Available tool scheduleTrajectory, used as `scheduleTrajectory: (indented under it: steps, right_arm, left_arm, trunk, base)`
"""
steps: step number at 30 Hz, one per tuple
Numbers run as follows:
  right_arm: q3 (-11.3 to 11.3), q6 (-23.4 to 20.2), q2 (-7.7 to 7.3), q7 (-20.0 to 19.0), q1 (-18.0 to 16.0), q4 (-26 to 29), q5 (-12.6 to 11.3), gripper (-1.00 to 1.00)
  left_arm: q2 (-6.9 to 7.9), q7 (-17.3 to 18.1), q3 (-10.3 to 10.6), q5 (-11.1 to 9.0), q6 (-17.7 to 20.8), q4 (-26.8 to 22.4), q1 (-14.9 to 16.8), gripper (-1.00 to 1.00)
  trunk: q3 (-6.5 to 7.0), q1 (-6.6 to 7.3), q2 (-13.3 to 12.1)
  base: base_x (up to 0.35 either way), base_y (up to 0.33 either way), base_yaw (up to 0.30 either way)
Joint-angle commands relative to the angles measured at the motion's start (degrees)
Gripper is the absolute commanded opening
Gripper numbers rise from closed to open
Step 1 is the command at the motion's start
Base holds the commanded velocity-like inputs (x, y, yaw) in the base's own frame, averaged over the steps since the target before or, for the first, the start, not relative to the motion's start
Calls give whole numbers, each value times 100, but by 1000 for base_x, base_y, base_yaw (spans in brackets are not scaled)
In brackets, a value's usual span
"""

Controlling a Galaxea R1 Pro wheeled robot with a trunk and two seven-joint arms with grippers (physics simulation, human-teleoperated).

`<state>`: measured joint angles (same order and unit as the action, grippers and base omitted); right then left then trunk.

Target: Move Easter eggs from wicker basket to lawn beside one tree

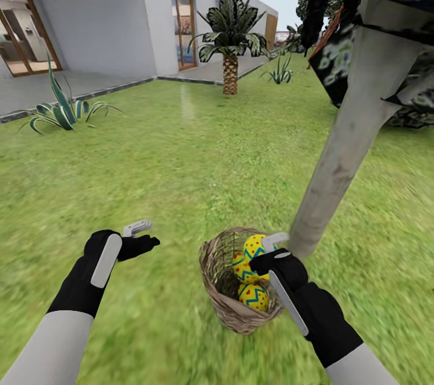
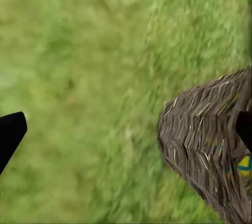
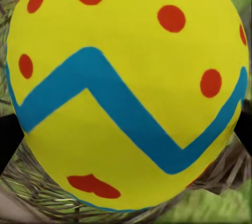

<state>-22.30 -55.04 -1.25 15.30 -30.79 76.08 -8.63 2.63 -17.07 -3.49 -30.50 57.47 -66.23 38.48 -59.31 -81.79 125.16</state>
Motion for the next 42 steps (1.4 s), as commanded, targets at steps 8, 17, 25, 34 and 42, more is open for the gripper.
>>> scheduleTrajectory:
  steps: [8, 17, 25, 34, 42]
  right_arm:
    - [318, -16, -16, 69, -6, 133, -49, -100]
    - [436, -15, -42, 68, -6, 181, -42, -100]
    - [707, -15, -172, 61, -4, 257, -42, -100]
    - [905, -14, -206, 74, -6, 241, 1, -100]
    - [1048, 89, -209, 111, -6, -99, -7, -100]
  left_arm:
    - [0, -51, -2, -62, 19, -4, 2, 100]
    - [3, -51, -2, -62, 19, -4, 2, 100]
    - [2, -51, -2, -62, 19, -4, 2, 100]
    - [1, -51, -2, -62, 19, -4, 2, 100]
    - [6, -59, -2, -62, 22, -68, 2, 100]
  trunk:
    - [49, 1, 2]
    - [109, 1, 2]
    - [162, 1, 2]
    - [222, 1, 2]
    - [258, 1, 2]
  base:
    - [0, 0, -205]
    - [0, 0, -205]
    - [0, 0, -205]
    - [0, 0, -206]
    - [0, 0, -210]
